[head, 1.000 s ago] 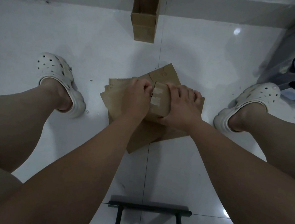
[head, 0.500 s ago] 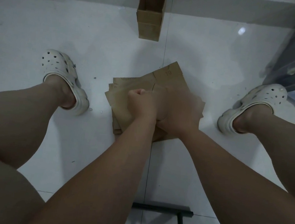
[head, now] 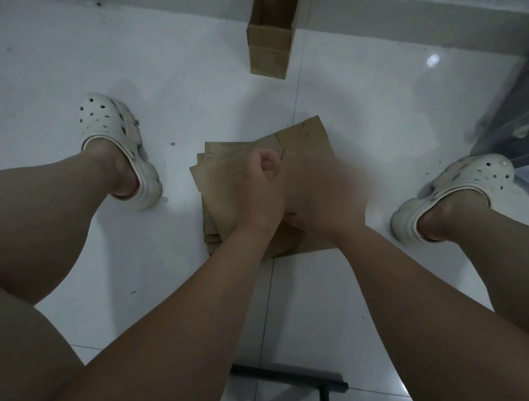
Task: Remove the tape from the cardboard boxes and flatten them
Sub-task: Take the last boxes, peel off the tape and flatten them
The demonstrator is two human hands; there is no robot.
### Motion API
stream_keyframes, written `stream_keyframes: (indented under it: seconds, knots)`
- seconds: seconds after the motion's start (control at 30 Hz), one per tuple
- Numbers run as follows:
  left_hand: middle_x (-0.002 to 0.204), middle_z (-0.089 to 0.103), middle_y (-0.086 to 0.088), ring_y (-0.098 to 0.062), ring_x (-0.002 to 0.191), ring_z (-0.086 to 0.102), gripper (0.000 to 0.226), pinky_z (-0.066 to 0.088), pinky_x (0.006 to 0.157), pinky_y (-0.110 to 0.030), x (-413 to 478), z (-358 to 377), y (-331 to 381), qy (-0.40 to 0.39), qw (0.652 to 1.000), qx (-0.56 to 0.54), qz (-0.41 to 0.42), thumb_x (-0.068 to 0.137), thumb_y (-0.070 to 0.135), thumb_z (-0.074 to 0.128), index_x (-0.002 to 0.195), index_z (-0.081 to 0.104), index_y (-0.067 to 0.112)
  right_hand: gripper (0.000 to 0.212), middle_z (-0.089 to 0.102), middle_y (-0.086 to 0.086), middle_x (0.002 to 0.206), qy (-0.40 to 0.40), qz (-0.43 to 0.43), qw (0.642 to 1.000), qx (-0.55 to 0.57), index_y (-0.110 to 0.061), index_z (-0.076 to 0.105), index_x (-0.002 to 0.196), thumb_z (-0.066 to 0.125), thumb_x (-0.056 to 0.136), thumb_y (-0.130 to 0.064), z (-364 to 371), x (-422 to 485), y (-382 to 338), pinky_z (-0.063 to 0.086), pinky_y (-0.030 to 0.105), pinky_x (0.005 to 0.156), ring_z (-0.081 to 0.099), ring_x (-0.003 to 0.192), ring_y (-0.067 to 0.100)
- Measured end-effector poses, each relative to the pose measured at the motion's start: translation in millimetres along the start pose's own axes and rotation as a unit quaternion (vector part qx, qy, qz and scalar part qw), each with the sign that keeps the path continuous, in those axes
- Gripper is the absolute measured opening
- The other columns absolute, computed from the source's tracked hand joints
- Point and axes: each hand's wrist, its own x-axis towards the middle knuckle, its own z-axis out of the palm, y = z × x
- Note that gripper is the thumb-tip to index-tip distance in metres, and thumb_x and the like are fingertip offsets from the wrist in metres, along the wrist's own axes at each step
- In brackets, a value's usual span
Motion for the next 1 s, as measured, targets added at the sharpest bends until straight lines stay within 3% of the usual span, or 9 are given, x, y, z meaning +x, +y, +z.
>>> stream_keyframes:
  seconds: [0.17, 0.37, 0.43, 0.5, 0.6, 0.7, 0.8, 0.87, 1.0]
  knots:
    - [0.076, 0.049, 0.01, 0.003, 0.064, 0.049, 0.02, 0.041, 0.06, -0.01, -5.8, 3.5, 6.5, -0.016, 0.999, 0.035, 0.03, 0.089, 0.005, 0.058, 0.098, 0.047, 0.019, 0.103, 0.038, 0.009, 0.138, -0.01, 0.003, 1.0, 0.0, -0.027, 0.022, 0.145, 0.055, 0.06, -0.073, -1.4, -0.4, -0.8, 0.014, 0.049, 0.11, 0.032, 0.13, 0.03]
    - [0.082, 0.051, 0.013, 0.009, 0.064, 0.05, 0.027, 0.04, 0.056, -0.003, 8.8, -8.7, 35.6, 0.107, 0.993, -0.042, 0.012, 0.096, 0.008, 0.037, 0.118, 0.051, 0.016, 0.107, 0.035, 0.006, 0.139, -0.021, 0.033, 0.999, 0.025, -0.033, 0.016, 0.142, 0.068, 0.057, -0.073, -1.9, 8.3, 4.7, 0.012, 0.048, 0.11, 0.029, 0.131, 0.028]
    - [0.078, 0.053, 0.016, 0.004, 0.065, 0.052, 0.024, 0.039, 0.055, -0.002, 24.1, -18.7, 39.1, 0.074, 0.997, -0.012, -0.024, 0.098, 0.023, 0.042, 0.101, 0.062, 0.011, 0.107, 0.035, 0.006, 0.14, -0.019, 0.041, 0.998, 0.033, -0.033, 0.014, 0.142, 0.065, 0.057, -0.075, -1.4, 8.5, 6.9, 0.012, 0.047, 0.109, 0.03, 0.13, 0.028]
    - [0.074, 0.053, 0.014, -0.003, 0.068, 0.053, 0.025, 0.049, 0.065, -0.016, 29.7, -26.5, 34.6, 0.017, 0.998, 0.038, -0.04, 0.097, 0.034, 0.048, 0.09, 0.061, 0.015, 0.107, 0.035, 0.005, 0.139, -0.012, 0.047, 0.998, 0.036, -0.033, 0.014, 0.141, 0.063, 0.056, -0.076, -0.4, 7.3, 8.7, 0.014, 0.046, 0.108, 0.032, 0.129, 0.027]
    - [0.085, 0.054, 0.015, -0.016, 0.077, 0.059, 0.013, 0.055, 0.072, -0.035, 26.0, -26.8, 22.3, -0.029, 0.996, 0.068, -0.058, 0.1, 0.028, 0.042, 0.103, 0.055, 0.025, 0.108, 0.036, 0.004, 0.137, -0.006, 0.06, 0.997, 0.05, -0.033, 0.013, 0.14, 0.058, 0.053, -0.078, -2.3, 8.4, 12.7, 0.015, 0.045, 0.107, 0.033, 0.128, 0.027]
    - [0.088, 0.051, 0.005, -0.007, 0.068, 0.048, 0.024, 0.041, 0.058, -0.022, 23.1, -20.2, 8.2, -0.072, 0.992, 0.094, -0.046, 0.102, 0.018, 0.031, 0.118, 0.048, 0.024, 0.113, 0.035, 0.004, 0.14, -0.022, 0.072, 0.995, 0.062, -0.033, 0.012, 0.143, 0.054, 0.05, -0.081, -7.1, 11.3, 19.0, 0.013, 0.044, 0.109, 0.03, 0.13, 0.026]
    - [0.1, 0.052, 0.0, -0.015, 0.088, 0.051, 0.041, 0.046, 0.072, -0.029, 21.9, -14.2, 1.2, -0.16, 0.981, 0.082, -0.073, 0.098, 0.001, 0.029, 0.125, 0.046, 0.028, 0.116, 0.032, 0.003, 0.142, -0.042, 0.071, 0.995, 0.064, -0.033, 0.011, 0.145, 0.053, 0.049, -0.082, -10.8, 12.1, 26.9, 0.011, 0.045, 0.112, 0.027, 0.134, 0.025]
    - [0.111, 0.054, 0.003, -0.02, 0.104, 0.053, 0.034, 0.049, 0.082, -0.036, 23.0, -11.2, 1.6, -0.186, 0.977, 0.084, -0.068, 0.1, 0.009, 0.032, 0.119, 0.051, 0.031, 0.116, 0.031, 0.003, 0.144, -0.051, 0.069, 0.994, 0.072, -0.033, 0.01, 0.146, 0.057, 0.05, -0.079, -13.9, 13.5, 31.7, 0.009, 0.047, 0.114, 0.026, 0.135, 0.025]
    - [0.099, 0.06, 0.007, -0.011, 0.092, 0.055, 0.032, 0.047, 0.077, -0.025, 28.7, -7.4, 5.8, -0.202, 0.973, 0.103, 0.052, 0.095, 0.033, 0.051, 0.127, 0.056, 0.03, 0.114, 0.031, 0.004, 0.145, -0.062, 0.058, 0.993, 0.079, -0.031, 0.011, 0.147, 0.063, 0.055, -0.074, -16.6, 18.4, 33.7, 0.007, 0.048, 0.115, 0.025, 0.137, 0.025]
